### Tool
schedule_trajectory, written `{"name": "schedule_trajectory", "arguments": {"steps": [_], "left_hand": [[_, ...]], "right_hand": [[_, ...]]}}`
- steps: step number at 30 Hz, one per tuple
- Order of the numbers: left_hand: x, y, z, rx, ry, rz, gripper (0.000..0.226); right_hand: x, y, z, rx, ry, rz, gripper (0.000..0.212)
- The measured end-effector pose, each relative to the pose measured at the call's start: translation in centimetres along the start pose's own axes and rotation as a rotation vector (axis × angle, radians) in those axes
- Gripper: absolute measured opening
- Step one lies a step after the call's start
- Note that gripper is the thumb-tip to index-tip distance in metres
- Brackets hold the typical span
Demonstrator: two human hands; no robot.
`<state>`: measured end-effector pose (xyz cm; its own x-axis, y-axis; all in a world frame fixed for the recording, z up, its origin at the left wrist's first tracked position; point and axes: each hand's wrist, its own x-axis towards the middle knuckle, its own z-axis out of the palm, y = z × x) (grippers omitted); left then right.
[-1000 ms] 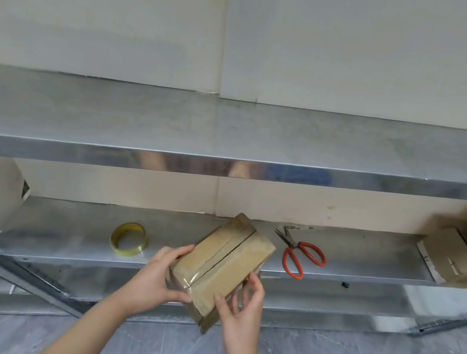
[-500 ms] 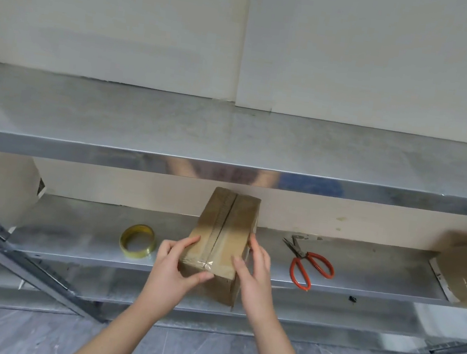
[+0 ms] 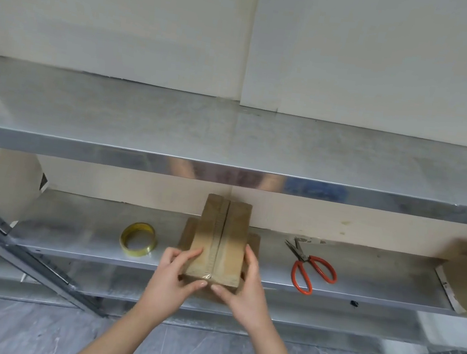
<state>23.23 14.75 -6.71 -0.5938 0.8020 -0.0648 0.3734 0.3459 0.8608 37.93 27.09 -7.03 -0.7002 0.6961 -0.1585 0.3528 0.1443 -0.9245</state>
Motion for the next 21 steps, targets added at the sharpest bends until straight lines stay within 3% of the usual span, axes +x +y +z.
{"name": "schedule_trajectory", "arguments": {"steps": [3,8,15,21], "left_hand": [[1.3,0.4,0.6,-0.004,-0.064,0.054,0.062],[3.2,1.0,1.2,0.097,-0.056,0.074,0.061],[2.6,0.4,-0.3,0.66,-0.141,0.29,0.073],[2.0,0.1,-3.9,0.91,-0.029,0.39,0.07]], "right_hand": [[0.9,0.6,-2.0,-0.077,0.013,0.001,0.088],[2.4,0.6,-3.5,-0.358,0.052,-0.03,0.089],[-0.1,0.1,-3.9,-0.613,0.051,-0.155,0.094],[-1.0,-3.3,-2.2,-0.855,0.024,-0.43,0.065]]}}
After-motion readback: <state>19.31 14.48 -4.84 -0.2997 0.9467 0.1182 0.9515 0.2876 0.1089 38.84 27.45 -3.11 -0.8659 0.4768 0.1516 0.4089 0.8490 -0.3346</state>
